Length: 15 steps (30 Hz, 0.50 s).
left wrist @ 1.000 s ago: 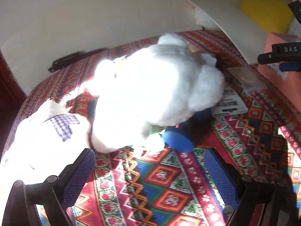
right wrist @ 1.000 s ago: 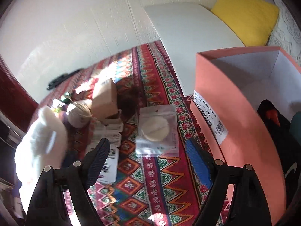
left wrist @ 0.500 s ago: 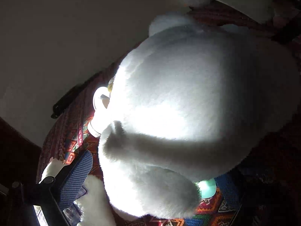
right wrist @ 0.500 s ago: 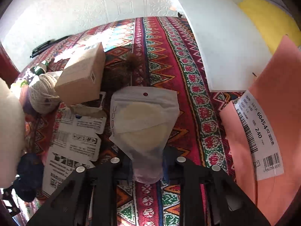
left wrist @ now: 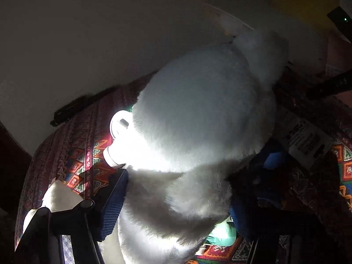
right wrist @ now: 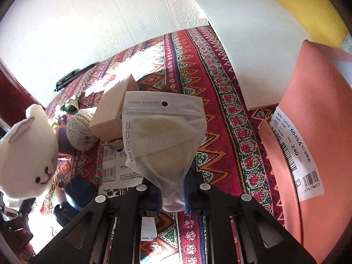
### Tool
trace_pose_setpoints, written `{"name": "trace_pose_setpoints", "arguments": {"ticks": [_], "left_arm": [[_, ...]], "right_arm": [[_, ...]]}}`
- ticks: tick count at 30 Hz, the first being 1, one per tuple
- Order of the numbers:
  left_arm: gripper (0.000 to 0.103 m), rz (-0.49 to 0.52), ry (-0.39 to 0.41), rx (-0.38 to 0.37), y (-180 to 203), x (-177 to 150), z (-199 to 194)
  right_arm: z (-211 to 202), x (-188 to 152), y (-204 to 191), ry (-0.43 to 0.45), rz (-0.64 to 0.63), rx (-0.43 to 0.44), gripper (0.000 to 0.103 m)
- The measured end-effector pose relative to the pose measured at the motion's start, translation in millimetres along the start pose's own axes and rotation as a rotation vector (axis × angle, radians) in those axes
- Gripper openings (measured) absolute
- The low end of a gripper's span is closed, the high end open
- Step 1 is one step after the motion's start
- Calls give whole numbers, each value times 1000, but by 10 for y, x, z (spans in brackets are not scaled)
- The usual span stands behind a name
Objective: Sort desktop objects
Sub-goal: 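Grasp the white sponge pouch with the right tool while the left grasps the dark blue figurine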
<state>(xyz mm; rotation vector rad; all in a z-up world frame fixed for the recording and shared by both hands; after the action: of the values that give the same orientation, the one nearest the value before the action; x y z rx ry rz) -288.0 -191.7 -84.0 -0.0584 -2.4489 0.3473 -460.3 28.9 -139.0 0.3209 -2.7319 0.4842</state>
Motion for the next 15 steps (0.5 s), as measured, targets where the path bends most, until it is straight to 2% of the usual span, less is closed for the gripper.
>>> {"name": "trace_pose_setpoints", "arguments": {"ticks": [1,3,5,8,9,10,11,13,15], "left_arm": [[49,-30,11,-15,-69,3,-97],[39,-92,31,-46,-212,7,-286],[39,-163,38,-93,-398,-10,-418],[40,-233,-10,-200,-588,-103,-388],[45,-222,-14,-196,-576,-128,-371],[59,-211,-17,-193,-564,-152,-353],[65,-200,-21,-188,-535,-174,-324],[85,-173,-30,-169,-387,-199,-192],[90,-154,-40,-134,-310,-198,-69]], "right_arm": [[-41,-15,-22,7,-1,8,15],[-145,-57,-54,23,-5,22,15],[-251,-103,-87,41,-11,32,15],[-340,-162,-118,53,-11,59,15],[-349,-185,-125,51,-6,68,15],[-356,-201,-129,46,-1,78,15],[-362,-213,-133,42,3,85,16],[-375,-229,-143,40,5,93,16],[-382,-232,-159,40,3,95,16]]}}
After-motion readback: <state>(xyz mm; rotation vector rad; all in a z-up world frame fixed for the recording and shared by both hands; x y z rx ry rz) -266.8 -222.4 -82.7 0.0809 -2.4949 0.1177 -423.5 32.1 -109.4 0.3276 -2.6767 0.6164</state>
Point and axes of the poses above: each gripper's, at about its wrist camera, not at the fingertips, and z roughly the way its jaws point, y to its right, x to its top, the point moved 1 cm from there along z, roughly the way its jaws point, and after that the axes turned 9 degrees about -y, right-handed, at the moved point
